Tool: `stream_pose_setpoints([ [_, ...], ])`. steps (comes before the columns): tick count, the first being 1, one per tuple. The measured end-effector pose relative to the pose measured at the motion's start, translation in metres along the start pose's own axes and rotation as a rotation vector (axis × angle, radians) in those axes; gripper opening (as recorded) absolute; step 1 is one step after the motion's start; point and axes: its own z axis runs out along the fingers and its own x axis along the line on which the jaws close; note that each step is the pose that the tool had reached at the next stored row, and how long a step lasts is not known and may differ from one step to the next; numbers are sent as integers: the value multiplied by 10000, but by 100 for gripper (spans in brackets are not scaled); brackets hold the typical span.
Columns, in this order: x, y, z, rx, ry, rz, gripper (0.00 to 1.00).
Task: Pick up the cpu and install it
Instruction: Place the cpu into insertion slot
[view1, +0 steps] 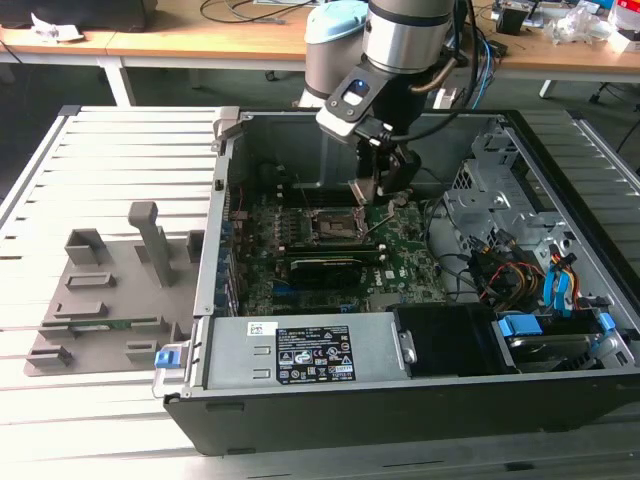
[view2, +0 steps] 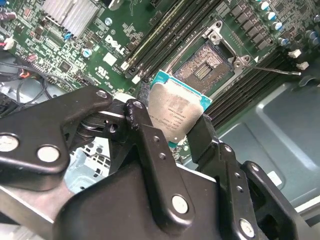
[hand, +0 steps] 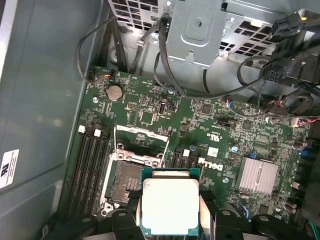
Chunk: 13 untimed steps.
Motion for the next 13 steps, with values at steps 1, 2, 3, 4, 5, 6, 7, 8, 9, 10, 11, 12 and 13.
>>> stream_pose_setpoints([
  [1,0,0,0,0,-1,57,55],
  [2,0,0,0,0,1,122,55],
  [3,0,0,1,-1,1,176,55],
  [4,0,0,1,-1,1,235,55],
  [5,0,0,1,0,1,321,55],
  [6,0,0,1,-1,2,423,55],
  [7,0,0,2,-1,2,535,55],
  [8,0,0,2,-1,3,678,55],
  [9,0,0,2,0,3,754,55],
  [10,0,0,2,-1,3,850,55],
  [11,0,0,3,0,5,1078,55],
  [12,0,0,4,0,5,1211,55],
  [13,0,0,4,-1,5,1332,55],
])
